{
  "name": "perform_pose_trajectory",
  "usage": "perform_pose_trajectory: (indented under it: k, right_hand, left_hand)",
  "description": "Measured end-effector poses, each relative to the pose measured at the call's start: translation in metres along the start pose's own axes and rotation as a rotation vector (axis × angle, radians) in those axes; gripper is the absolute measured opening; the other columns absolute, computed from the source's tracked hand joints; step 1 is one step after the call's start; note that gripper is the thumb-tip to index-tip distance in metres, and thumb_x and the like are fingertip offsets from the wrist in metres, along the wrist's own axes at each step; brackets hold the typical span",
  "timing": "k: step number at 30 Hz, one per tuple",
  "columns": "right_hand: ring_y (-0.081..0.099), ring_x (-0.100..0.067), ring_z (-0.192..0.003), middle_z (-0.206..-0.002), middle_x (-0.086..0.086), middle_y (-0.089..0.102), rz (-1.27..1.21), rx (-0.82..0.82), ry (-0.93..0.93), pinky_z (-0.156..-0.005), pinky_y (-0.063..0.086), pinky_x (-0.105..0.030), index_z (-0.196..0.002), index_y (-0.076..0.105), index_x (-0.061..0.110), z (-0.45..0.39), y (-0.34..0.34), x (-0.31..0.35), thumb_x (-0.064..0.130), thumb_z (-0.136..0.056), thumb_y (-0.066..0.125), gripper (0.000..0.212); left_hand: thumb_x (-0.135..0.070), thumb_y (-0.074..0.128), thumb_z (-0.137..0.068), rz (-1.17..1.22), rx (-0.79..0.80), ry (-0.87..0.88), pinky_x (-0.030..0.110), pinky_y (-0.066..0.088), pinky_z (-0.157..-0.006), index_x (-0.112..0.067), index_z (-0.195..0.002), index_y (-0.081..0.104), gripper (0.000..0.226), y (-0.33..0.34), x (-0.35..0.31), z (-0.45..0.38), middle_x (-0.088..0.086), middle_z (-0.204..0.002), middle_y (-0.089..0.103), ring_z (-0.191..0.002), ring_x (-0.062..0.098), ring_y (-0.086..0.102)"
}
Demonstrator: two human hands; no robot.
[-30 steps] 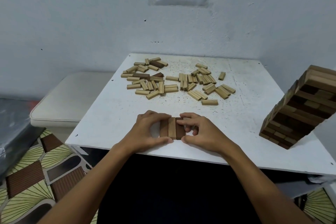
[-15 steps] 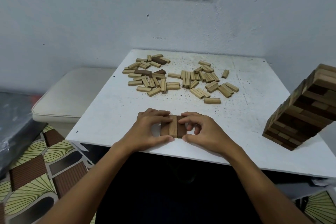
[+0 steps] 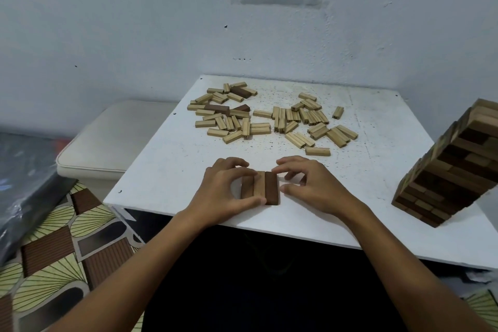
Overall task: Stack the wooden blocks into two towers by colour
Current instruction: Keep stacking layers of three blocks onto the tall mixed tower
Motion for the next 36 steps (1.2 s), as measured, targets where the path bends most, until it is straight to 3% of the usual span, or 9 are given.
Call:
perform_pose_trajectory:
  k: [5,10,13,16,20,25,28,31,36]
  right_hand:
    - [0.059,-0.007,-0.108,-0.115,0.008,0.066,-0.001,0.022,-0.001,-0.094,0.048,-0.029,-0.108,0.074,0.022,-0.006,0.003,-0.006,0.009,-0.081,0.074,0.03]
    - [0.059,0.001,-0.093,-0.098,0.008,0.068,0.019,-0.036,-0.01,-0.084,0.046,-0.022,-0.097,0.077,0.02,-0.002,0.003,-0.003,0.011,-0.079,0.077,0.021]
    - [0.057,-0.001,-0.089,-0.092,0.008,0.066,0.028,-0.095,-0.001,-0.077,0.043,-0.021,-0.091,0.076,0.025,0.005,0.006,-0.002,0.016,-0.077,0.078,0.017]
    - [0.057,-0.01,-0.087,-0.088,0.005,0.062,0.065,-0.118,-0.001,-0.079,0.047,-0.032,-0.088,0.075,0.029,0.011,0.01,0.001,0.022,-0.077,0.079,0.014]
    - [0.057,-0.014,-0.083,-0.087,0.004,0.059,0.131,-0.111,-0.017,-0.078,0.05,-0.039,-0.091,0.076,0.027,0.018,0.017,0.009,0.026,-0.078,0.079,0.013]
    - [0.055,-0.005,-0.078,-0.087,0.006,0.057,0.087,-0.123,-0.01,-0.07,0.044,-0.023,-0.093,0.076,0.027,0.02,0.022,0.014,0.027,-0.083,0.074,0.01]
    - [0.06,-0.005,-0.095,-0.106,0.002,0.064,-0.196,-0.316,0.054,-0.082,0.047,-0.017,-0.109,0.07,0.024,0.016,0.019,0.014,0.027,-0.093,0.062,0.018]
    - [0.05,-0.014,-0.128,-0.139,-0.001,0.052,-0.611,-0.38,0.168,-0.108,0.041,-0.033,-0.132,0.053,0.025,0.011,0.025,0.016,0.041,-0.099,0.041,0.038]
    - [0.023,-0.016,-0.146,-0.159,0.001,0.025,-0.894,-0.407,0.181,-0.12,0.018,-0.037,-0.151,0.029,0.029,0.002,0.044,0.028,0.08,-0.079,0.028,0.087]
  left_hand:
    - [-0.077,0.058,-0.058,-0.062,-0.101,-0.064,0.043,0.042,-0.096,-0.027,-0.112,0.069,0.075,0.01,-0.016,0.006,-0.006,-0.117,0.056,-0.111,0.015,0.052]
    - [-0.076,0.06,-0.055,-0.014,-0.062,-0.088,0.041,0.038,-0.1,-0.023,-0.122,0.063,0.085,0.014,-0.015,0.004,-0.007,-0.124,0.052,-0.115,0.012,0.051]
    - [-0.068,0.063,-0.054,0.063,0.015,-0.065,0.038,0.033,-0.105,-0.022,-0.13,0.058,0.089,0.01,-0.012,-0.001,-0.009,-0.13,0.05,-0.117,0.009,0.051]
    - [-0.054,0.068,-0.053,0.097,0.118,-0.025,0.048,0.038,-0.106,-0.026,-0.138,0.05,0.09,0.004,-0.009,-0.01,-0.01,-0.135,0.048,-0.113,0.007,0.055]
    - [-0.033,0.07,-0.055,0.126,0.304,0.051,0.043,0.037,-0.11,-0.026,-0.147,0.036,0.099,-0.004,-0.009,-0.023,-0.011,-0.141,0.042,-0.121,0.006,0.054]
    - [-0.029,0.069,-0.06,0.076,0.454,0.096,0.027,0.02,-0.111,-0.028,-0.151,0.027,0.1,-0.007,-0.007,-0.031,-0.007,-0.15,0.039,-0.134,0.002,0.04]
    - [-0.043,0.062,-0.071,0.275,0.275,0.03,0.026,0.025,-0.115,-0.029,-0.146,0.037,0.08,-0.009,-0.006,-0.027,-0.009,-0.149,0.041,-0.136,0.001,0.035]
    - [-0.046,0.043,-0.087,0.591,-0.043,-0.168,0.034,0.029,-0.116,-0.035,-0.132,0.049,0.047,-0.006,-0.005,-0.02,-0.009,-0.14,0.051,-0.132,0.002,0.042]
    - [-0.053,0.024,-0.1,1.027,-0.276,-0.375,0.031,0.023,-0.115,-0.036,-0.126,0.049,0.04,0.009,-0.018,-0.008,-0.005,-0.144,0.045,-0.139,0.009,0.034]
Point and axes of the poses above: each hand's wrist, its own z-axis away from the middle knuckle, its own y-axis out of the palm, x = y × z, the point moved 4 cm from there along -z, towards the middle knuckle
